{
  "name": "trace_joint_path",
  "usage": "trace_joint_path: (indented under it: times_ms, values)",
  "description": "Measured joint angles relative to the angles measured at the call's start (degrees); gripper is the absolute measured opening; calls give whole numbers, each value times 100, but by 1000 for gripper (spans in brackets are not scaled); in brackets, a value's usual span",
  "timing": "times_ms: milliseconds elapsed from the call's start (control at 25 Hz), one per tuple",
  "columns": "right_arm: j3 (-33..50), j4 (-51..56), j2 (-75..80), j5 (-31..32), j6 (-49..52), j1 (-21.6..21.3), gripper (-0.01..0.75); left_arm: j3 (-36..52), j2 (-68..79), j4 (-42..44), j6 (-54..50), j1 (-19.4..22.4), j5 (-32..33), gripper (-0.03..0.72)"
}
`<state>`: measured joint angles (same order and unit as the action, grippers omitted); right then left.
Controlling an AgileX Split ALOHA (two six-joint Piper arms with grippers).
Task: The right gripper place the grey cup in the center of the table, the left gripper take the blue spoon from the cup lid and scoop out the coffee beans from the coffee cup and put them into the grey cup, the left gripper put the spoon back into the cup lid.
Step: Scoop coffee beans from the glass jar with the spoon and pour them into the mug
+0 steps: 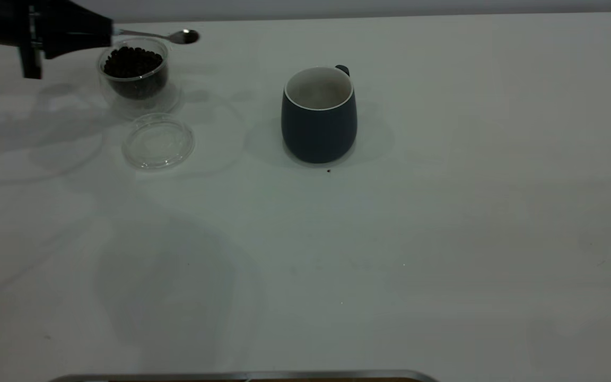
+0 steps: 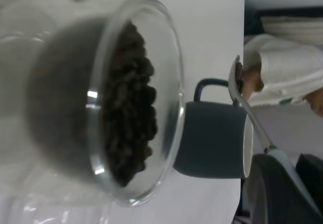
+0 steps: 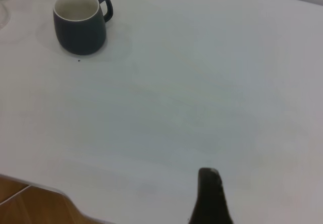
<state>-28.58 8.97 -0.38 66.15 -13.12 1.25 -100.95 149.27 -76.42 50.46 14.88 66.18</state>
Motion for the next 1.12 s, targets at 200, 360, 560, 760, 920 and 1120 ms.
trace_joint_path:
  times_ms: [200, 360, 560, 760, 920, 1120]
  values:
    - [0, 0, 0, 0, 0, 0, 590, 0, 0, -6, 15, -349, 0, 121]
    - [0, 0, 0, 0, 0, 0, 590, 0, 0, -16, 18, -600, 0, 121]
    - [0, 0, 0, 0, 0, 0, 590, 0, 0, -137, 56, -887, 0, 121]
    - [0, 0, 0, 0, 0, 0, 590, 0, 0, -142, 142, -1120, 0, 121]
    - [0, 0, 0, 0, 0, 0, 590, 0, 0, -149, 172, -1322, 0, 121]
    - [0, 0, 0, 0, 0, 0, 590, 0, 0, -149, 358, -1557, 0, 121]
